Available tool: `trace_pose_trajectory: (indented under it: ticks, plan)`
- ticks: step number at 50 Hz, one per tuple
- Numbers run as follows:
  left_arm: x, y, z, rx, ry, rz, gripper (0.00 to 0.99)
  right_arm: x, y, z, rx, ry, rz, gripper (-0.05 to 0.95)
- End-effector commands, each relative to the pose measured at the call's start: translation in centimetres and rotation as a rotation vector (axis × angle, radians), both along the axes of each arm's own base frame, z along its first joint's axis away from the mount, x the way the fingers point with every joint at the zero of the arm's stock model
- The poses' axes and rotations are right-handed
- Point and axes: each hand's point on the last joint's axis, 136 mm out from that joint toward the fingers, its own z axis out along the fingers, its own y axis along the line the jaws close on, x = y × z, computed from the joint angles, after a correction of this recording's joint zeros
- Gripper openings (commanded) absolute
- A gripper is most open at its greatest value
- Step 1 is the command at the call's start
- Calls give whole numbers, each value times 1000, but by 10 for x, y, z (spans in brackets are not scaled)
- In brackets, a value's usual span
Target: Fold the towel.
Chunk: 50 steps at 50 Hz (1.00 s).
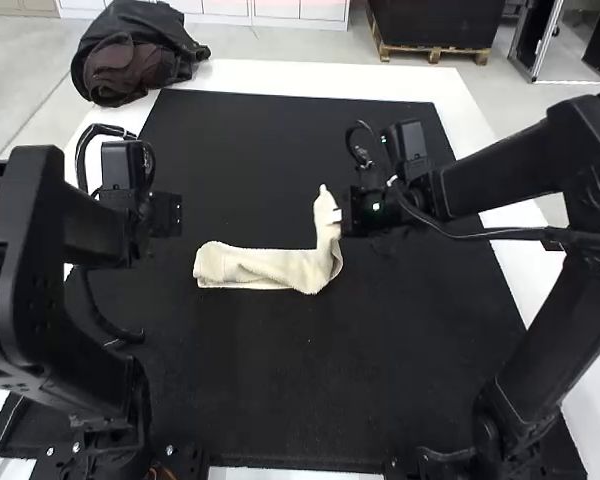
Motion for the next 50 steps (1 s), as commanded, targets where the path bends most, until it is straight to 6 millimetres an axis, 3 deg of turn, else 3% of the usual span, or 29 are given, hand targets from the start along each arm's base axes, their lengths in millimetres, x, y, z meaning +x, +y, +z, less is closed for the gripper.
trace_pose_trajectory:
  ticks: [1, 19, 50]
  plan:
    - [0, 1, 7, 11, -24, -3, 969, -3, 26, 11, 28, -12, 36, -21]
    - [-2, 2, 4, 11, -23, 2, 969, -14, 84, 12, 44, -32, 148, -21]
    - [-5, 11, 4, 16, -38, 32, 969, -12, 169, 6, 69, -62, 274, -21]
